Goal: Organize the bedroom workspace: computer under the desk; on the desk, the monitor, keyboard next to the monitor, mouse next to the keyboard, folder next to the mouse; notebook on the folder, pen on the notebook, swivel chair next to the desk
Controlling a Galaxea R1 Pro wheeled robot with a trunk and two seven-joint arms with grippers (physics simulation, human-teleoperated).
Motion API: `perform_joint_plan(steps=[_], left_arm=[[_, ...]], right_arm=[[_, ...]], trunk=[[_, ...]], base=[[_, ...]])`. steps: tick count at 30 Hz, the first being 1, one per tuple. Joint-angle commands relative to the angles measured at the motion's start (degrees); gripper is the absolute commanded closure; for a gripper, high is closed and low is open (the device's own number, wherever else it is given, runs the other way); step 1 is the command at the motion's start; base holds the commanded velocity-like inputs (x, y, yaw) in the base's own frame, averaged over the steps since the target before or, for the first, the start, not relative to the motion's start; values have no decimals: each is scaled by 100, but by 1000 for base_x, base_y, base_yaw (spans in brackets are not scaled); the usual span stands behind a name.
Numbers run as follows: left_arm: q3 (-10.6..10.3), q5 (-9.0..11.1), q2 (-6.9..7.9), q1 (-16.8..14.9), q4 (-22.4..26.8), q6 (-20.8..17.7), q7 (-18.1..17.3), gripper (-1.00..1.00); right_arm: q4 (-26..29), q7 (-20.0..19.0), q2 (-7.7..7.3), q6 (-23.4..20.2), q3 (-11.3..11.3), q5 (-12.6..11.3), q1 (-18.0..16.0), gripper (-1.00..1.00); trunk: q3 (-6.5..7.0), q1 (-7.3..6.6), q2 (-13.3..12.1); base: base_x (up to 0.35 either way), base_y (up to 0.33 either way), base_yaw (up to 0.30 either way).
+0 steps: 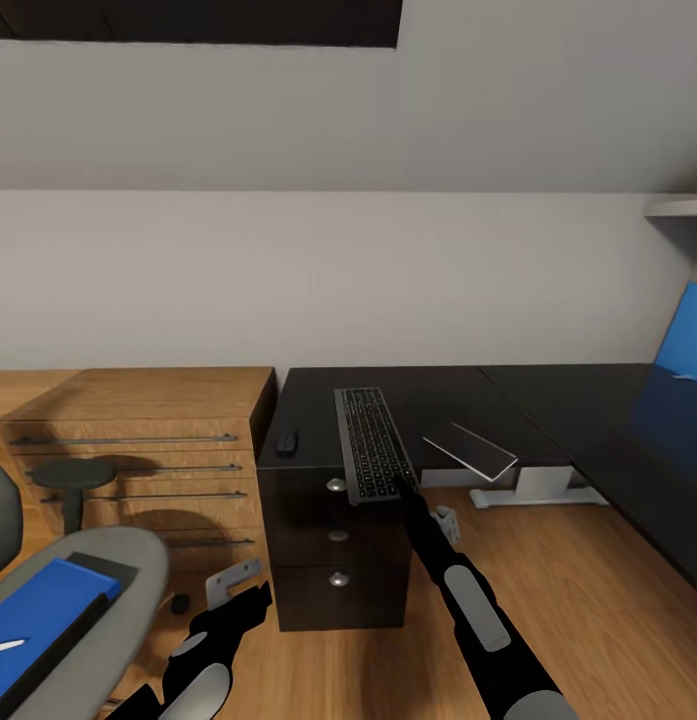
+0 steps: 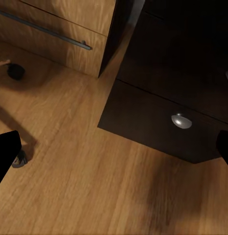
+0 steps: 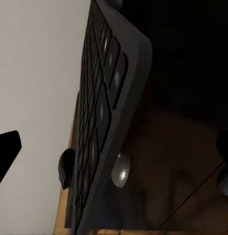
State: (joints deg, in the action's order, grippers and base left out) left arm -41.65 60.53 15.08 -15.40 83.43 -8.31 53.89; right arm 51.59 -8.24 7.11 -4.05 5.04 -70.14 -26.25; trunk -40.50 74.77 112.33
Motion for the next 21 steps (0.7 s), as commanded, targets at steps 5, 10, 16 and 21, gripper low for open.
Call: perform_joint_plan(steps=[5,10,16,21], left_arm=[[-17,4,4,-7,10,-23,34,-100],[-26,9,4,-7,9,-27,34,-100],[-27,11,4,-7,12,-30,34,-100],[-30,12,4,-7,15,-26,34,-100]], right_arm=[[0,-5,8,-32,-3,-62,-3,-100],[0,49,16,-34,1,-142,-3,-100],[0,64,18,-34,5,-229,-3,-100],[0,68,18,-34,6,-236,-3,-100]], trunk=[[-6,-1,3],[-6,-1,3],[-6,-1,3],[-6,-1,3]], base=[[0,66,0],[0,128,0],[0,17,0],[45,2,0]])
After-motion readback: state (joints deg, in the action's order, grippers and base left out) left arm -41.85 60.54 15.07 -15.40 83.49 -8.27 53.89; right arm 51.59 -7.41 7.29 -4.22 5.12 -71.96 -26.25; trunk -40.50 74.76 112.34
